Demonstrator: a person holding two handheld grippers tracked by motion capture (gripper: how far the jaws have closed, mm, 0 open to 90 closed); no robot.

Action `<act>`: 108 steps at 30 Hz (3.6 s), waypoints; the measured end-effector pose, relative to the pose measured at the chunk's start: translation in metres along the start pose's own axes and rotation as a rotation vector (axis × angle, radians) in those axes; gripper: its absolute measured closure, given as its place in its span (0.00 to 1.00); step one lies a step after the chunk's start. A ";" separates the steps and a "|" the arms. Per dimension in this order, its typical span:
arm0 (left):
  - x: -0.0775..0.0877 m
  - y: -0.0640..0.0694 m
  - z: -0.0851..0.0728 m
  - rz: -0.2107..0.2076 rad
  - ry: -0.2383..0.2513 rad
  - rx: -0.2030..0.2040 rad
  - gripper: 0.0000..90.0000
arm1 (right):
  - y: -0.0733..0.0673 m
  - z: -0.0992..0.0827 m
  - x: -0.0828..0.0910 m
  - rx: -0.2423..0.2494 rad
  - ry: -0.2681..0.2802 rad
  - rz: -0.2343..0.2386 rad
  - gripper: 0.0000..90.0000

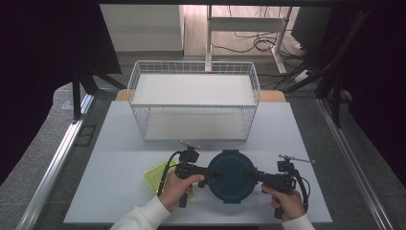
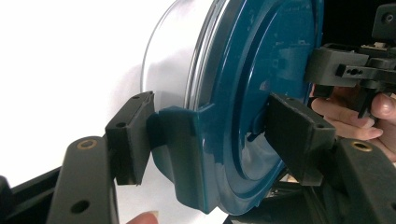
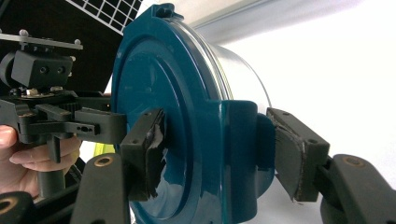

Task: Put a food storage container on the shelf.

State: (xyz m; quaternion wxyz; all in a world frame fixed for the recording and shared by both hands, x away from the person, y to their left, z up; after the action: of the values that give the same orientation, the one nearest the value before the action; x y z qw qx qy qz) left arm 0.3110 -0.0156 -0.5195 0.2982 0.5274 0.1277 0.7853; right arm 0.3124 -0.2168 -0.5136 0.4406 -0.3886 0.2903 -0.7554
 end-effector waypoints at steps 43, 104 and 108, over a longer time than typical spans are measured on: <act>0.103 -0.020 0.065 0.037 0.164 0.002 0.39 | -0.079 0.088 -0.046 0.133 -0.016 0.072 0.44; 0.187 -0.047 0.211 0.032 0.278 0.001 0.40 | -0.139 0.243 -0.094 0.201 0.011 0.100 0.46; 0.186 -0.051 0.219 0.028 0.272 0.003 0.40 | -0.137 0.252 -0.097 0.195 0.011 0.095 0.46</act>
State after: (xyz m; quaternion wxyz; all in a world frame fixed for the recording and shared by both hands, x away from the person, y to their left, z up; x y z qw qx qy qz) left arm 0.4769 0.1116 -0.3156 0.2662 0.4182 0.1609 0.8534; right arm 0.4943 -0.0933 -0.3052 0.5099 -0.3255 0.2360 -0.7605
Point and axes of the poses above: each handheld gripper's, and its own axes: x roughly backward along the jaws, z roughly out of its top, y roughly to its right, the point moved 7 cm from there along -x, roughly forward along the jaws, and after that the axes turned 15 degrees about z, right-handed, at the moved point
